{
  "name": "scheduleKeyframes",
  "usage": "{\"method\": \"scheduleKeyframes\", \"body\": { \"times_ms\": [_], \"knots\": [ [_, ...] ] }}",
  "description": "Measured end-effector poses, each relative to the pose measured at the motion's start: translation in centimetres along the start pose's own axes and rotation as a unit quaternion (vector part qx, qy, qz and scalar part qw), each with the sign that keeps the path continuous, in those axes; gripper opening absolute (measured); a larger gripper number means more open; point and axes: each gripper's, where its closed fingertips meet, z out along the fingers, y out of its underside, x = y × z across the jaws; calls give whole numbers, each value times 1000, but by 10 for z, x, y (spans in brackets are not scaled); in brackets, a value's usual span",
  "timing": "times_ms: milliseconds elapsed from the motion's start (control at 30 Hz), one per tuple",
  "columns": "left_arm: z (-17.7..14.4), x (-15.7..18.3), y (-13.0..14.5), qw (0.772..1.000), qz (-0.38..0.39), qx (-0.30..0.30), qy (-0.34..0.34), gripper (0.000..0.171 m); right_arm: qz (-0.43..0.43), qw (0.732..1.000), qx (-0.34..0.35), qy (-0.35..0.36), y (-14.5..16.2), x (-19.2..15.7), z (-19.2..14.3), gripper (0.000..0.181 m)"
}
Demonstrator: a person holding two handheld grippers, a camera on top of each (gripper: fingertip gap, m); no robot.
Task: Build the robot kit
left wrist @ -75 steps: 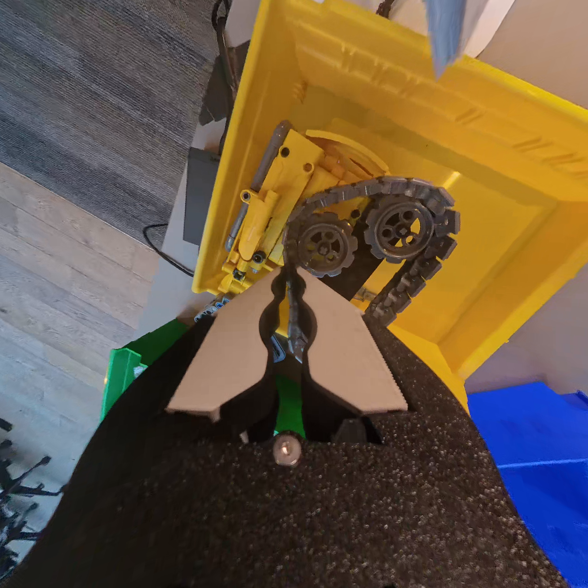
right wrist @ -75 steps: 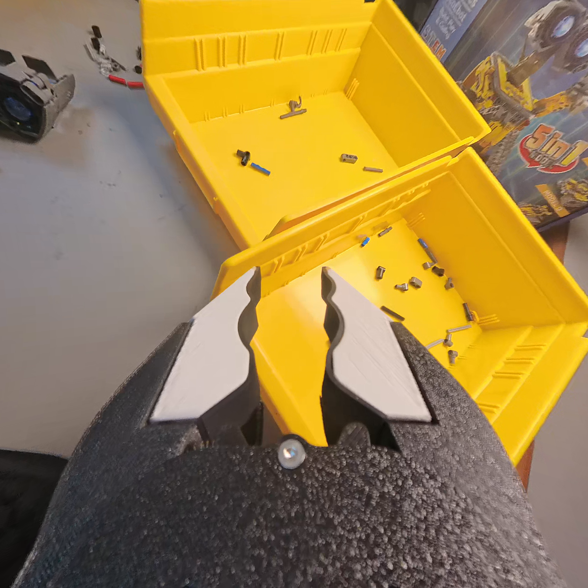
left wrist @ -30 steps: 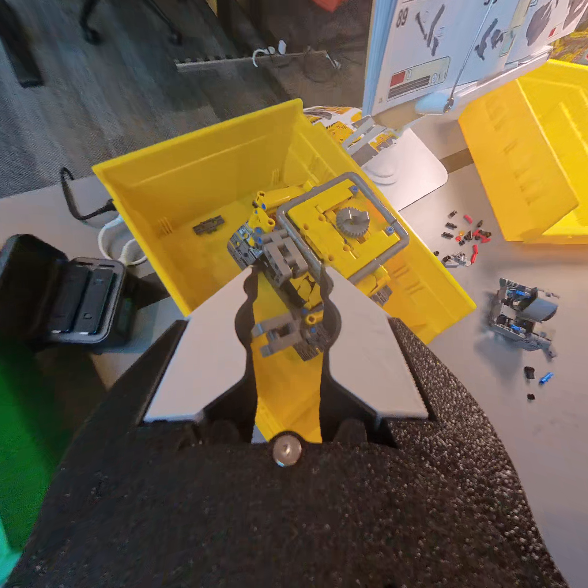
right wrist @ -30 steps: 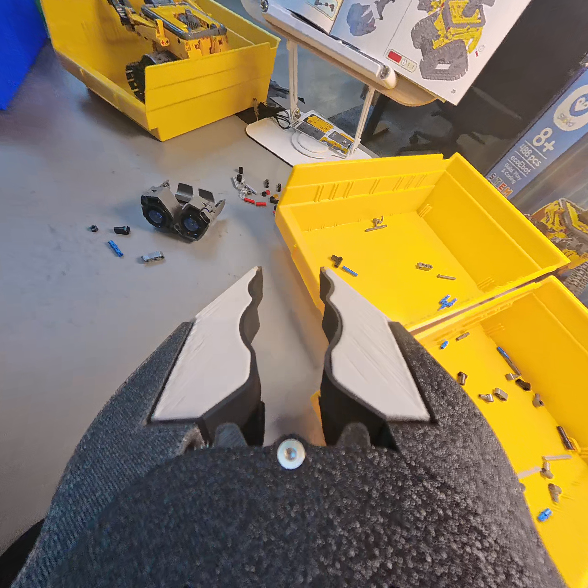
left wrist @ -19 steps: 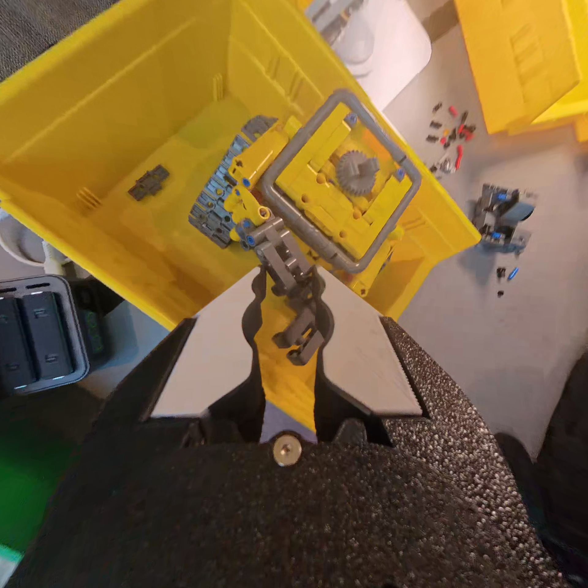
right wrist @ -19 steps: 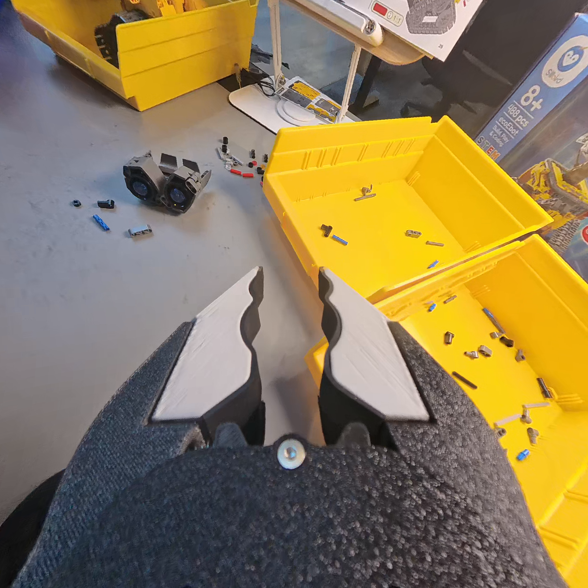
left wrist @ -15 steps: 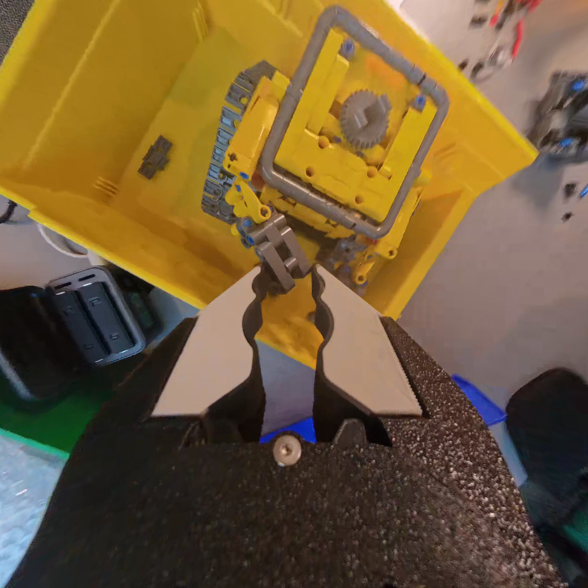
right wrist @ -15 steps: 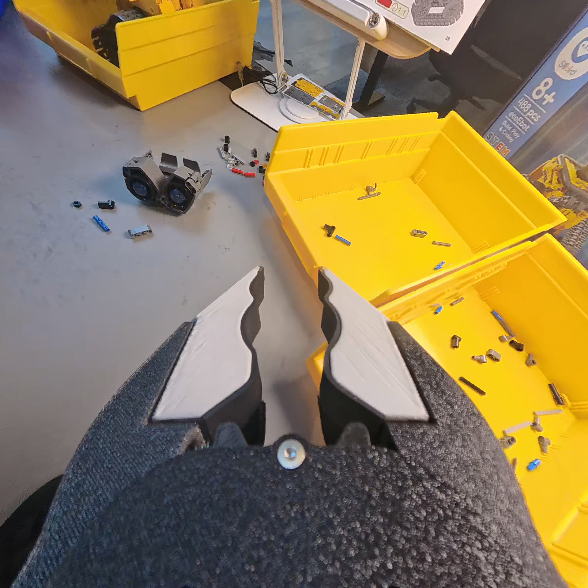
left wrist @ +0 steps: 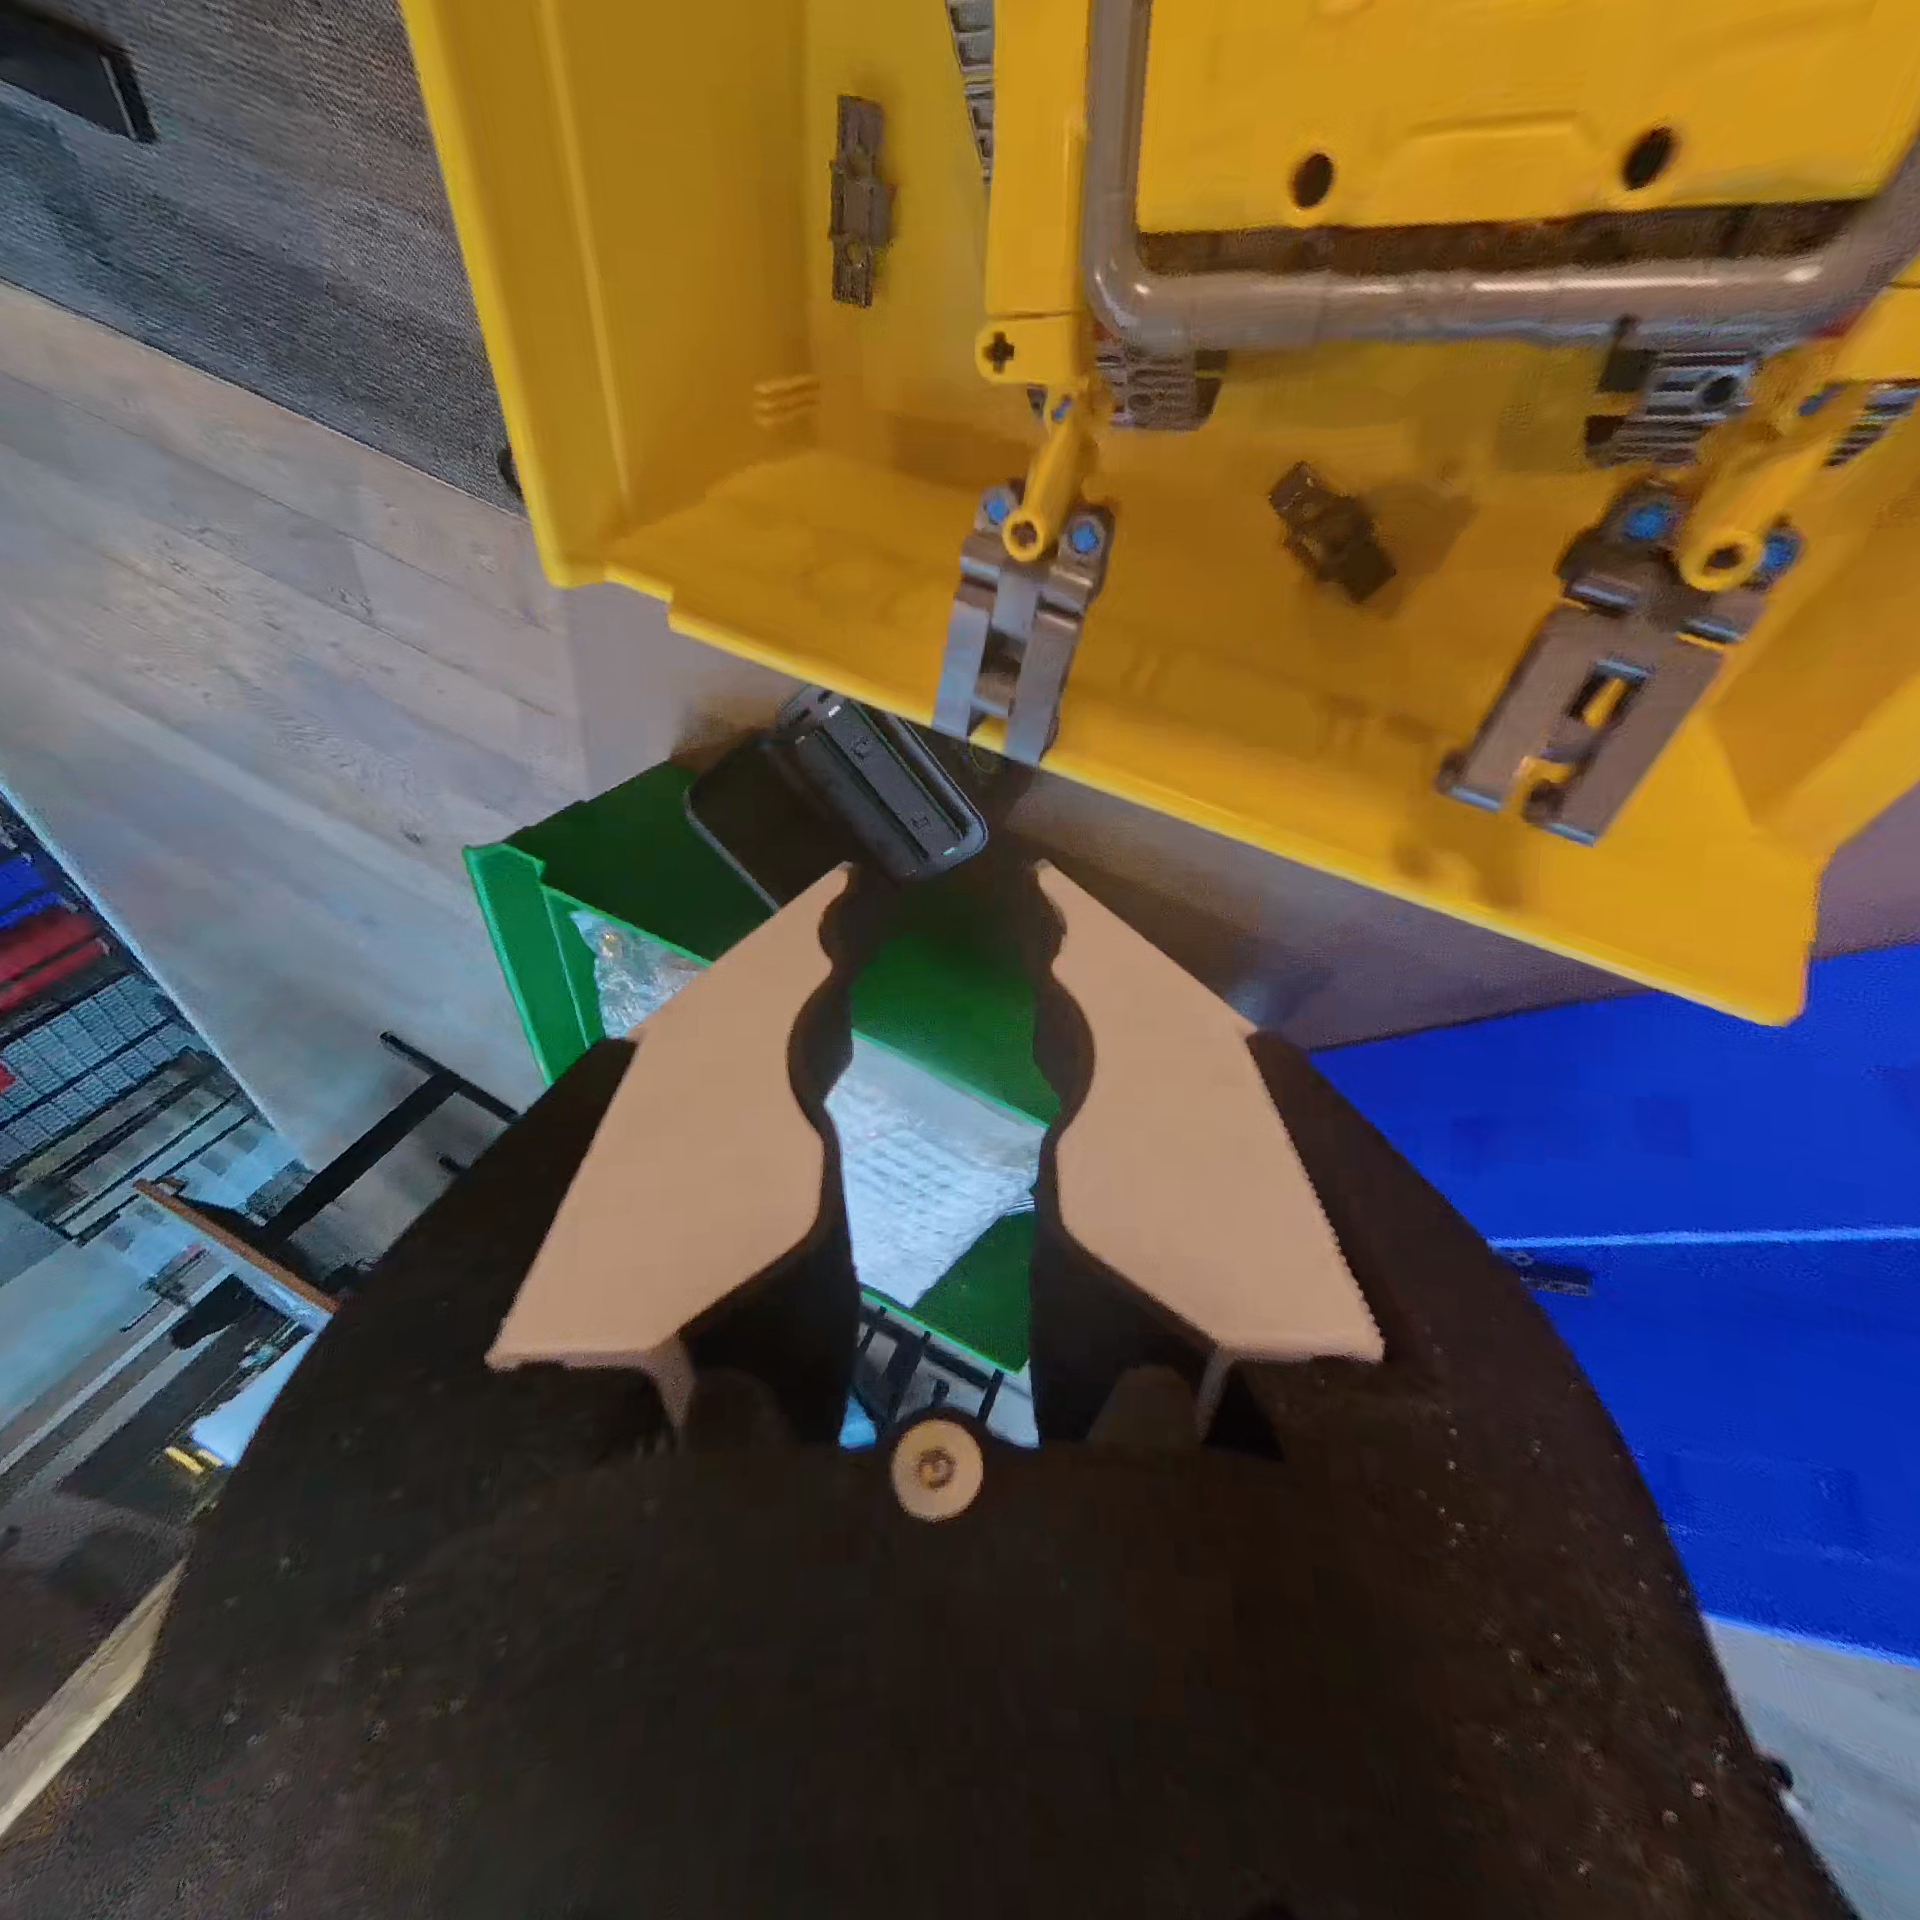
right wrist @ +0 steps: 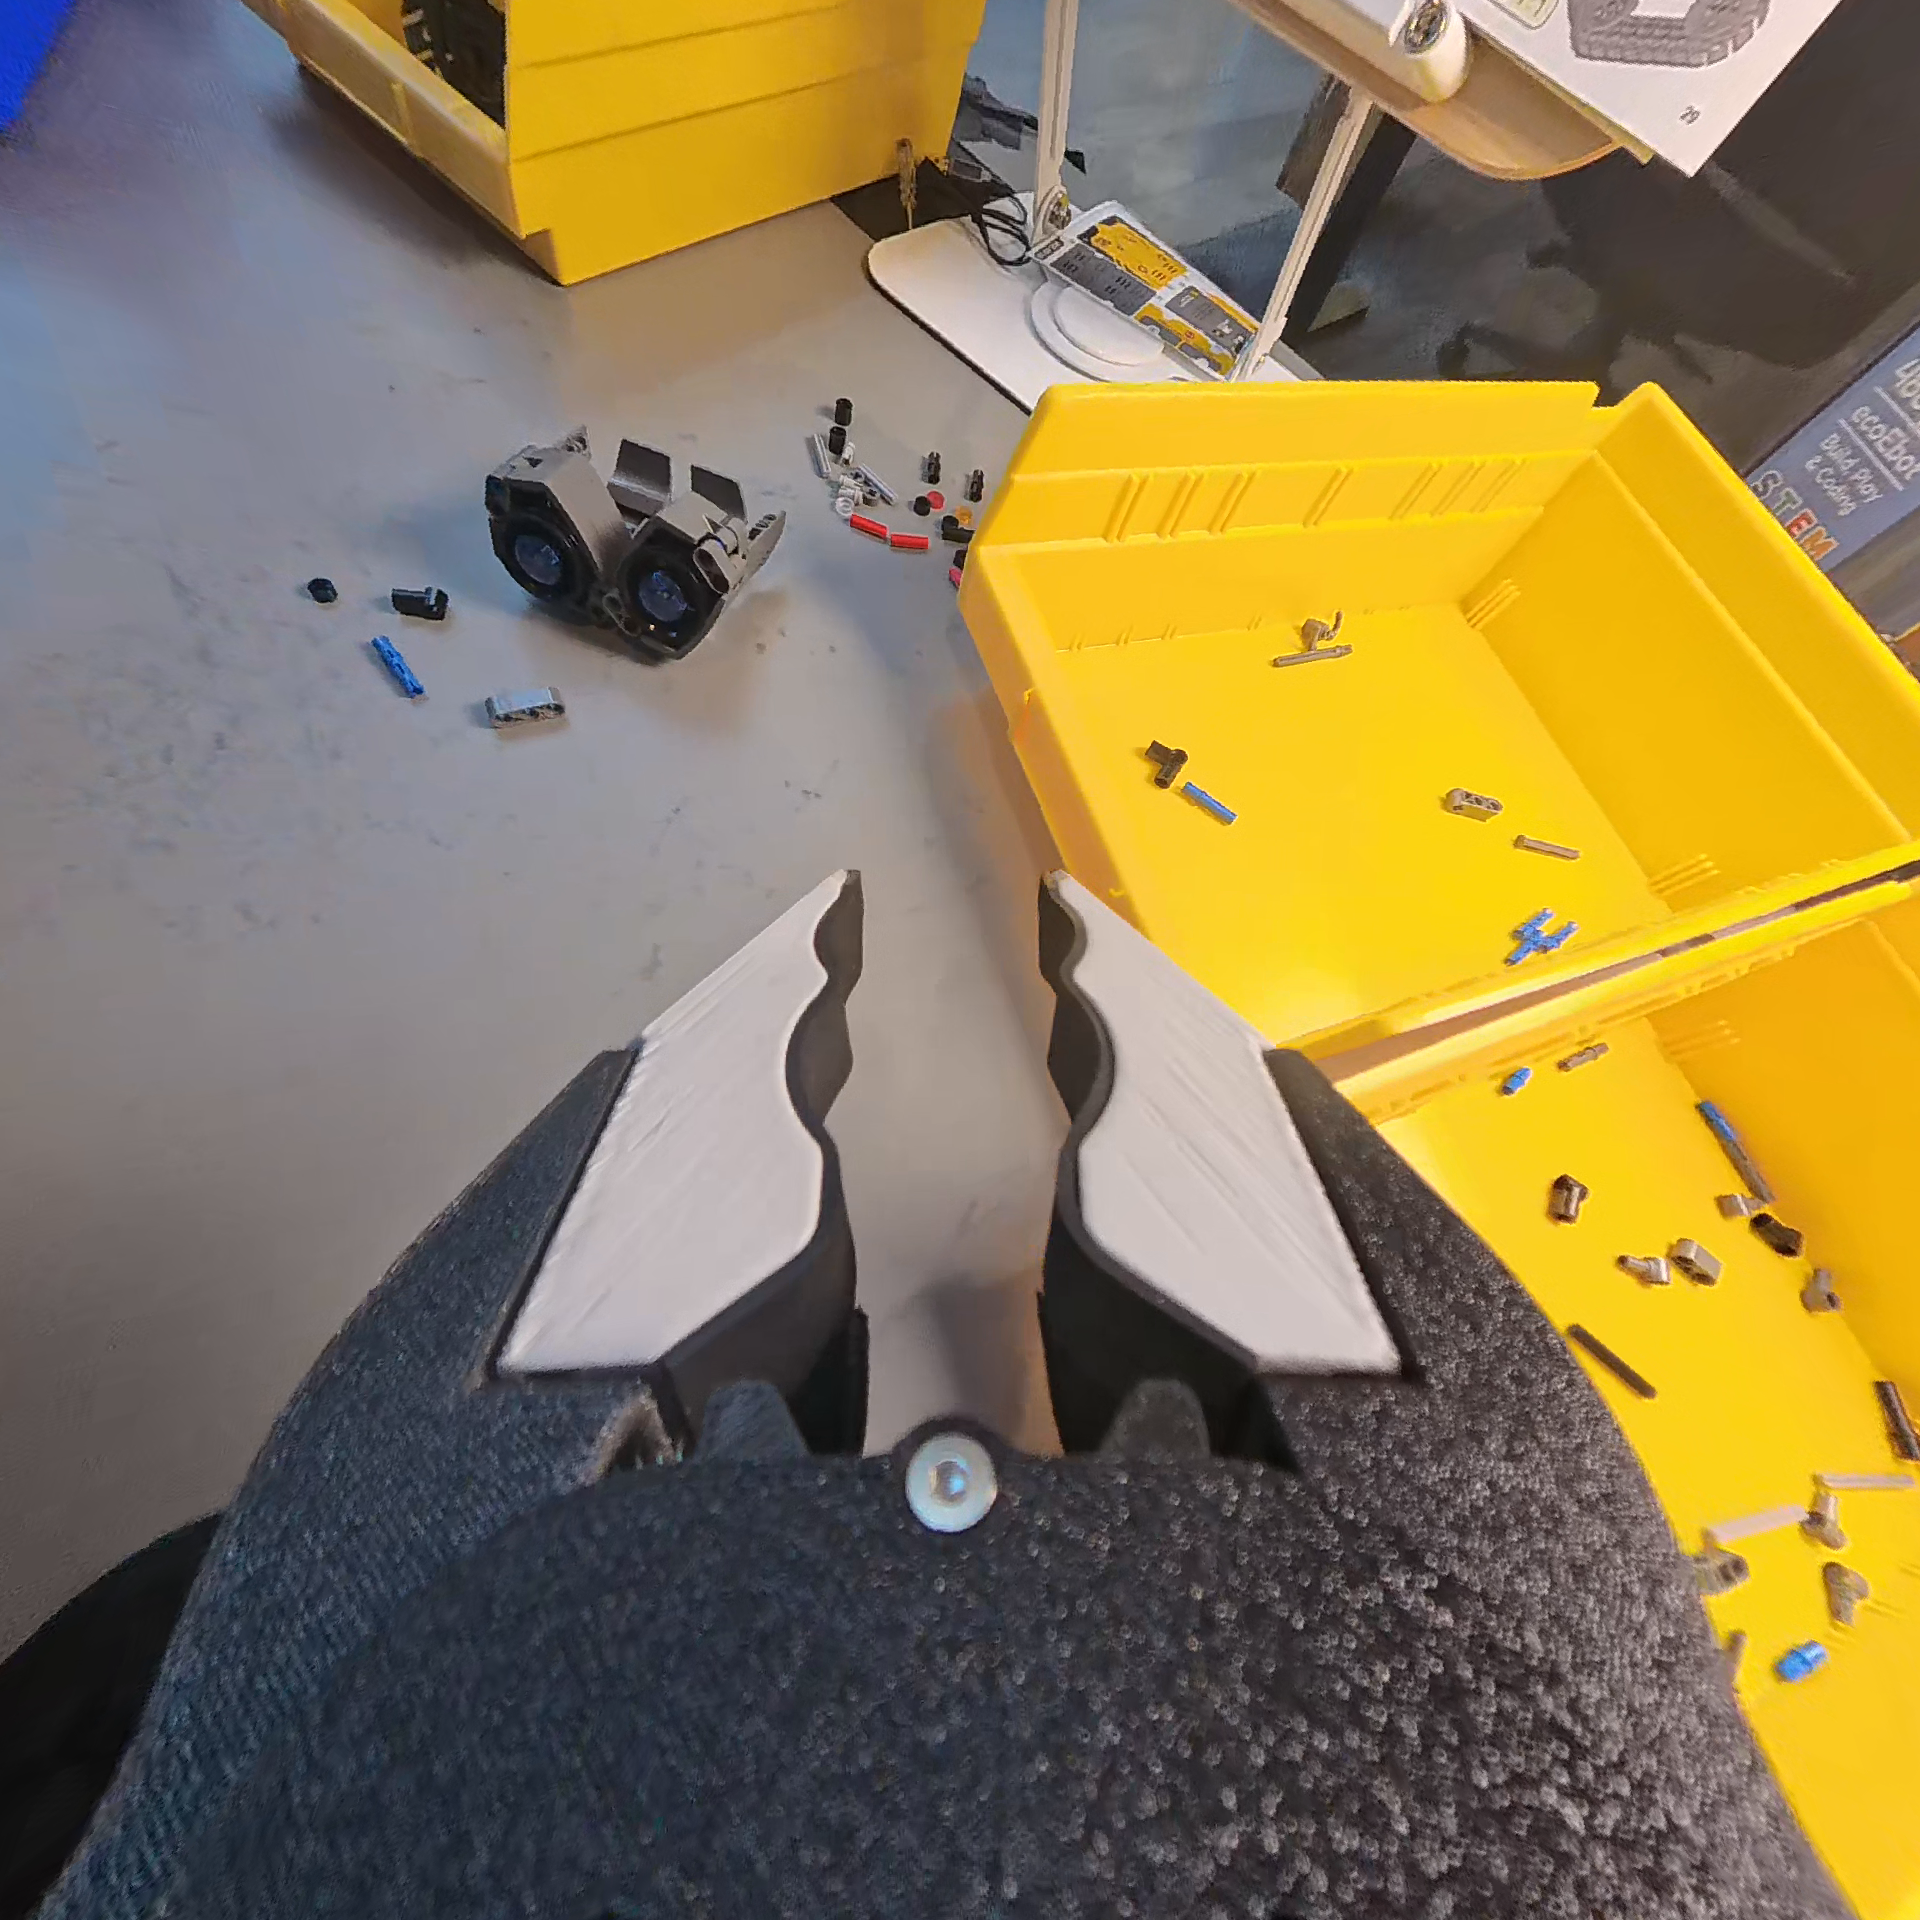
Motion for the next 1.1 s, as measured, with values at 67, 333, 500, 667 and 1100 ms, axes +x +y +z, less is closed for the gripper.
{"method": "scheduleKeyframes", "body": {
  "times_ms": [67, 333, 500, 667, 1100],
  "knots": [
    [-26, 13, 11, 998, -32, 57, -15, 34, 7, 1000, 7, -3, 0, 0, -1, 32],
    [-83, 173, 98, 967, -171, 161, 96, 41, 19, 999, 45, -20, -19, 1, 11, 31],
    [-61, 329, 94, 925, -229, 126, 274, 52, 2, 998, 50, -38, -32, -11, 24, 31],
    [-16, 383, 87, 944, -242, 20, 222, 39, -5, 997, 65, -52, -42, -20, 29, 31],
    [-111, 355, 108, 926, -313, 131, 163, 27, 21, 994, 95, -56, -33, -9, 13, 30]
  ]
}}
